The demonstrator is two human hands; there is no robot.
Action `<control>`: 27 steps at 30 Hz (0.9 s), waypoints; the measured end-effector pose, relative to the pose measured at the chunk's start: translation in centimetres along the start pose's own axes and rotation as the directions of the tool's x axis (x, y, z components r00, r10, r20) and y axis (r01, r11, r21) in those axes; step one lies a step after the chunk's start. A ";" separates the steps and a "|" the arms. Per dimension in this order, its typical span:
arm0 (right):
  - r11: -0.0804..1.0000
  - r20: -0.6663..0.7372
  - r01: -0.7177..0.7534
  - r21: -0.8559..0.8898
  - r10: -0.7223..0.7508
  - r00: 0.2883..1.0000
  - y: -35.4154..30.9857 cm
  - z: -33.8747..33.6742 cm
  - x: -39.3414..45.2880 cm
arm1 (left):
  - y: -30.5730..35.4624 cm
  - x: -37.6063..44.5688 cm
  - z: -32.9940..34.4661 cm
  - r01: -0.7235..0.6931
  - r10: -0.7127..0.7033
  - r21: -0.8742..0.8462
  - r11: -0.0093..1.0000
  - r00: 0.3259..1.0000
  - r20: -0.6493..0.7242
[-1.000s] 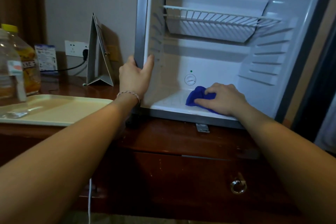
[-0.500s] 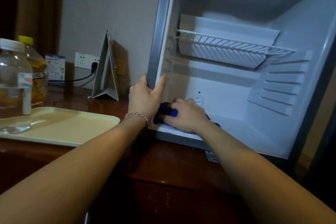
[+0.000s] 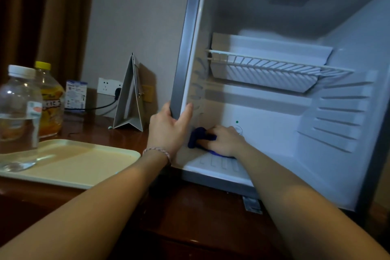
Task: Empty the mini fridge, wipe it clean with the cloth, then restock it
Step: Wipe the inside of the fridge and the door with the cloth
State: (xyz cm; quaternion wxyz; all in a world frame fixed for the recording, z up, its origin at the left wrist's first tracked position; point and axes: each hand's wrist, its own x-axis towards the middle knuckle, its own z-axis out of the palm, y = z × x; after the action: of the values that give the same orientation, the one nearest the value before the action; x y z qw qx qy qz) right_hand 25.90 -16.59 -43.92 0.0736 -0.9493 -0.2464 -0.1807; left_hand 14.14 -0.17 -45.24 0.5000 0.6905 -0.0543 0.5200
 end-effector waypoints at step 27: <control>0.993 -0.059 -0.077 -0.088 0.072 0.996 1.6 -4.8 -14.1 | 0.8 -0.6 0.1 0.049 -0.049 0.003 0.999 0.998 0.033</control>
State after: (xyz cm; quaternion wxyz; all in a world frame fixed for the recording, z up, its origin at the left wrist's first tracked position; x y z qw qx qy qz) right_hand 13.73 -25.27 -44.93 0.0444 -0.9548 -0.2001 -0.2153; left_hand 13.48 -0.86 -45.20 0.5109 0.7004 -0.0451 0.4964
